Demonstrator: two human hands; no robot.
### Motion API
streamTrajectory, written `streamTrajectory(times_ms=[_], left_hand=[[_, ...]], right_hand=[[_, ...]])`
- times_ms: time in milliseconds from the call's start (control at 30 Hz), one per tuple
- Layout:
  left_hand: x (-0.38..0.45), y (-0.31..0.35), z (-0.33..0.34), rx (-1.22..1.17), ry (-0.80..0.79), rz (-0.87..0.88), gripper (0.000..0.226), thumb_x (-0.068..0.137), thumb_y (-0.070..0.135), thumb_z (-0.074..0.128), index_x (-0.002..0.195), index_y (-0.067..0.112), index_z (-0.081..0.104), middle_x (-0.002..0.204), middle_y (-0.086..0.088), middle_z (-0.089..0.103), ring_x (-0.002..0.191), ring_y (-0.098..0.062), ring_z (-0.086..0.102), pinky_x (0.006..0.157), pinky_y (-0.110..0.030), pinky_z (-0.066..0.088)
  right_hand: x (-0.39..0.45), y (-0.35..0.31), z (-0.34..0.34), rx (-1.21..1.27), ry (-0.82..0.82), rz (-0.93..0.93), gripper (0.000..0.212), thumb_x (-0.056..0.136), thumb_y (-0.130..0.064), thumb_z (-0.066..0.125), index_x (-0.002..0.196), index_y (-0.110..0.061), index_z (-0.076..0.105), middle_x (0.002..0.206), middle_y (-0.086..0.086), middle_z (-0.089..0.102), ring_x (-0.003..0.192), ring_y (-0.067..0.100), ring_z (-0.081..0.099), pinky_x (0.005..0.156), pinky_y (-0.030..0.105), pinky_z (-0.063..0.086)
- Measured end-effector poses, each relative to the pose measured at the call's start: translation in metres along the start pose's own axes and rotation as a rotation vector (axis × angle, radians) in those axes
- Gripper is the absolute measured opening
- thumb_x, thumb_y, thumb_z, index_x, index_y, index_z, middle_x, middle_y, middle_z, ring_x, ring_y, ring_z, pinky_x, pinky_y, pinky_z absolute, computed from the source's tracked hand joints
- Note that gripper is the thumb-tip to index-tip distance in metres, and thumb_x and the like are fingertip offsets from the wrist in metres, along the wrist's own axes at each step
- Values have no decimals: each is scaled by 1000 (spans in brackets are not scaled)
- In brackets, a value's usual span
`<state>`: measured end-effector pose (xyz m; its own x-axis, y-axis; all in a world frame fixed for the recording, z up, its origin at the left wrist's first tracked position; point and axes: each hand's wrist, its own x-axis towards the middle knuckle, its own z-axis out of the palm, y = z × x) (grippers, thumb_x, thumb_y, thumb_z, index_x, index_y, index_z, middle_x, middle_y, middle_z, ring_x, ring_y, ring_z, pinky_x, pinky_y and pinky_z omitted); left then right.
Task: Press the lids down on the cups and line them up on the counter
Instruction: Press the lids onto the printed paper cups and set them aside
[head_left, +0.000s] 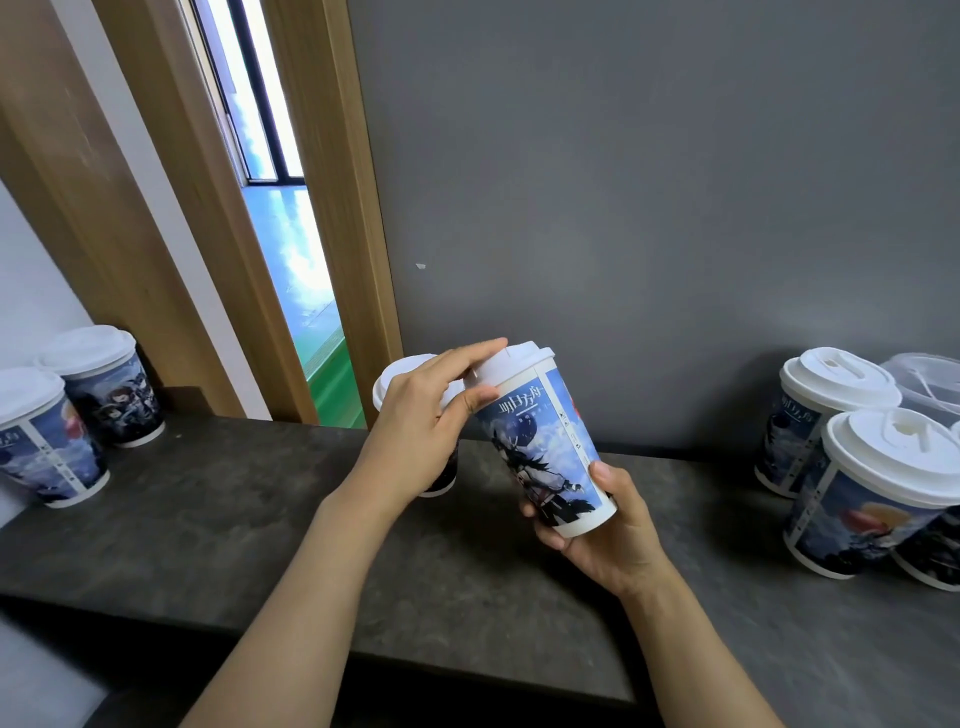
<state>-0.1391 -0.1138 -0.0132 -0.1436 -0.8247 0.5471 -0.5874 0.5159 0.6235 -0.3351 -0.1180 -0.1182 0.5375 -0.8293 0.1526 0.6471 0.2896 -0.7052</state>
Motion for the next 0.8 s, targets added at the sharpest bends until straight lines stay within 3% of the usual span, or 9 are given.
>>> streamTrajectory(times_ms=[167,333,467,567,600,700,767,800], left_hand=[[1,5,3,-21,2,13,46,89,42,52,133,30,56,125,11,61,112,3,50,74,-1,43],[-2,6,3,-163,-94,-22,44,85,48,55,127,58,44,128,27,52,126,8,43,85,-4,46],[-4,6,2,-210,-125,-31,42,83,48,56,122,58,45,120,42,51,123,12,44,89,-3,42],[-6,5,4,-177,-92,-37,37,84,47,53,121,51,49,116,36,55,117,12,49,86,-1,42],[-6,4,4,-141,-69,-38,38,85,48,52,123,47,52,116,28,58,113,11,50,84,-2,43],[-7,2,2,28,4,-25,41,91,40,56,131,30,59,114,5,65,102,0,54,81,-13,48],[-8,3,0,162,50,16,41,92,34,62,131,26,61,109,-2,68,104,-15,56,84,-31,48],[-8,4,0,224,77,34,41,90,33,65,130,26,62,107,-5,69,105,-20,56,85,-34,45]], right_hand=[[-2,-1,-4,64,-21,14,67,63,-39,89,117,-6,67,107,22,60,74,28,64,44,26,50],[-2,-4,-6,180,-172,32,61,78,-38,80,126,-6,63,113,24,63,80,28,65,50,26,54],[-1,-5,-2,369,-347,66,59,92,-27,67,138,5,47,123,37,54,88,41,63,64,40,61],[-1,-4,0,500,-405,101,68,95,-24,61,144,-1,21,124,43,48,94,49,62,69,47,60],[0,-4,-1,456,-384,122,70,93,-29,63,143,-4,20,122,41,51,91,47,64,66,43,60],[0,-2,-5,125,-129,131,73,72,-51,81,130,-10,60,109,23,68,71,29,68,49,26,50],[2,2,-5,-39,42,41,81,62,-53,86,126,-10,62,104,17,69,72,28,68,44,24,47],[4,5,-4,-128,98,-23,85,62,-52,87,129,-9,57,106,17,68,76,29,68,43,26,46]])
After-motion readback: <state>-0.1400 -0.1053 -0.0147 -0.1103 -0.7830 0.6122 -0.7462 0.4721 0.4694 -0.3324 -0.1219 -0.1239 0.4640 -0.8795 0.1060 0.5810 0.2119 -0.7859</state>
